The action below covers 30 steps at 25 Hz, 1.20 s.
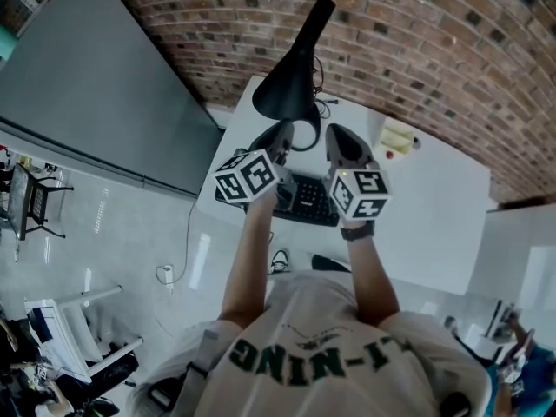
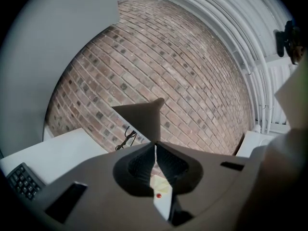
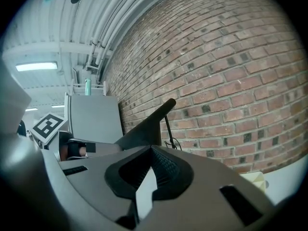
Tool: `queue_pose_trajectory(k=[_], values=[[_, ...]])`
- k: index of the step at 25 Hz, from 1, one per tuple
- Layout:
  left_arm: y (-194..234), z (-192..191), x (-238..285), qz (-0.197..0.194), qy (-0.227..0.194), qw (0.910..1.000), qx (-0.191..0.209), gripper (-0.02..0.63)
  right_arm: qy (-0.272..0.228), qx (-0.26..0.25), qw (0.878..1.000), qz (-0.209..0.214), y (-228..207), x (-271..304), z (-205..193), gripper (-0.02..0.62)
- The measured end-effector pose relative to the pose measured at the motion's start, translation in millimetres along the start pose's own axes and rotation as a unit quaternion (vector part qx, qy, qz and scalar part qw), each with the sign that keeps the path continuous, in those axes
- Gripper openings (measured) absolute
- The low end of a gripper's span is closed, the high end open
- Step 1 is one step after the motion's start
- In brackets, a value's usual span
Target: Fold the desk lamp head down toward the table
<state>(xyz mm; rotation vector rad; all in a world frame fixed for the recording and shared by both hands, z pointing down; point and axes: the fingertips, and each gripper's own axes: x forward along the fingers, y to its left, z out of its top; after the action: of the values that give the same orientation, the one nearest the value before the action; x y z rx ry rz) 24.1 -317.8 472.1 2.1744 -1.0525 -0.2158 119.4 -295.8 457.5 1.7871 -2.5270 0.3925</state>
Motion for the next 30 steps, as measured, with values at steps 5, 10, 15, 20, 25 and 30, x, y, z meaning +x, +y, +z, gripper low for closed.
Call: queue_pose_trajectory(k=[5, 10, 15, 20, 25, 30], values=[[9, -9, 6, 0.002, 0.007, 0.9999, -0.008, 0.012, 0.006, 0.0, 1.0, -0.002, -3, 4, -5, 0.002], [16, -17, 13, 0.005, 0.018, 0.9997, -0.015, 0.012, 0.011, 0.002, 1.0, -0.003, -7, 9, -9, 0.002], [25, -25, 22, 0.006, 0.028, 0.9992, -0.027, 0.012, 0.017, 0.005, 1.0, -0.008, -12, 14, -14, 0.002], [33, -32, 31, 0.008, 0.036, 0.9985, -0.04, 0.012, 0.023, 0.006, 1.0, -0.018, -23, 16, -18, 0.002], [41, -39, 41, 0.009, 0.045, 0.9978, -0.047, 0.012, 0.026, 0.007, 0.999, -0.029, -34, 16, -21, 0.002], [47, -46, 52, 0.01, 0.047, 0.9973, -0.055, 0.012, 0.034, 0.006, 0.999, -0.034, -46, 17, -27, 0.002]])
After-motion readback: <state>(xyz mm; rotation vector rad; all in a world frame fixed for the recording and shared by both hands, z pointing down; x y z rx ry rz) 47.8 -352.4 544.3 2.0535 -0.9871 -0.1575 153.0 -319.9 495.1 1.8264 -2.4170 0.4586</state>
